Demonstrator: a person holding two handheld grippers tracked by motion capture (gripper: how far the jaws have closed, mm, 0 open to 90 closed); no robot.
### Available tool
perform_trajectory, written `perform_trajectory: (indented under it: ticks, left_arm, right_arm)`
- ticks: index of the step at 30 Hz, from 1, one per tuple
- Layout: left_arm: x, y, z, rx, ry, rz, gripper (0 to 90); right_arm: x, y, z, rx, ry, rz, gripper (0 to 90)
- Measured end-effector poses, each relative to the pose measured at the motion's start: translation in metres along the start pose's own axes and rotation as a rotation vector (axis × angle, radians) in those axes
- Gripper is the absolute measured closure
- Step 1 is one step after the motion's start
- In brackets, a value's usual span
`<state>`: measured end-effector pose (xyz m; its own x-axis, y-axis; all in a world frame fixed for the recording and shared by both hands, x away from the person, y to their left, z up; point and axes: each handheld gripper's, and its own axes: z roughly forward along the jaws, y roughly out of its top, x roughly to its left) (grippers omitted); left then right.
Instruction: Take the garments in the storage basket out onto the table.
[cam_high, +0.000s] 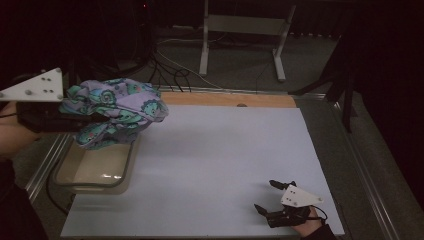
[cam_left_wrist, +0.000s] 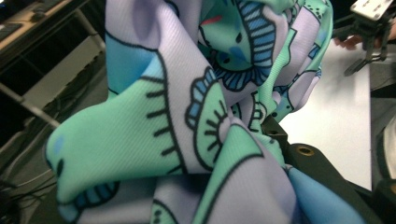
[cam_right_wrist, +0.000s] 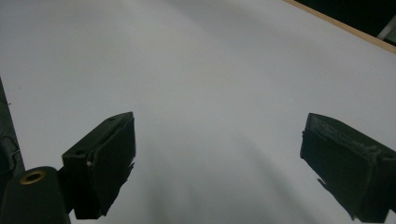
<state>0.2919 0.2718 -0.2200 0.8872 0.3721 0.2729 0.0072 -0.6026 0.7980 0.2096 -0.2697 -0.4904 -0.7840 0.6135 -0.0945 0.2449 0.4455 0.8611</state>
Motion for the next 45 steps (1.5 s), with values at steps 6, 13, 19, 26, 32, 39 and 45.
perform_trajectory:
  ticks: [6,13,19,26,32,39,45]
  left_arm:
    - [-0.003,0.012,0.027,-0.022,-0.049,0.025,66.7]
    - [-0.005,0.020,0.063,-0.034,-0.101,0.037,66.7]
    - [-0.009,0.026,0.100,-0.044,-0.128,0.014,66.7]
    - [-0.014,0.031,0.127,-0.052,-0.114,-0.019,66.5]
    - [-0.023,0.037,0.149,-0.064,-0.083,-0.081,66.4]
    - [-0.034,0.050,0.166,-0.050,-0.046,-0.137,66.4]
    - [-0.044,0.062,0.179,-0.085,-0.032,-0.153,66.3]
  right_arm:
    - [0.000,0.000,-0.001,-0.001,-0.003,-0.002,10.5]
    - [0.000,0.000,-0.002,-0.009,-0.006,-0.005,10.6]
    - [-0.002,-0.001,-0.003,-0.013,-0.011,-0.008,10.6]
    - [-0.002,0.000,-0.004,-0.020,-0.024,-0.008,10.6]
    - [-0.003,-0.001,-0.003,-0.021,-0.026,-0.008,10.6]
    - [-0.003,-0.001,-0.003,-0.017,-0.024,-0.006,10.6]
    - [-0.002,-0.001,-0.002,-0.018,-0.021,-0.003,10.6]
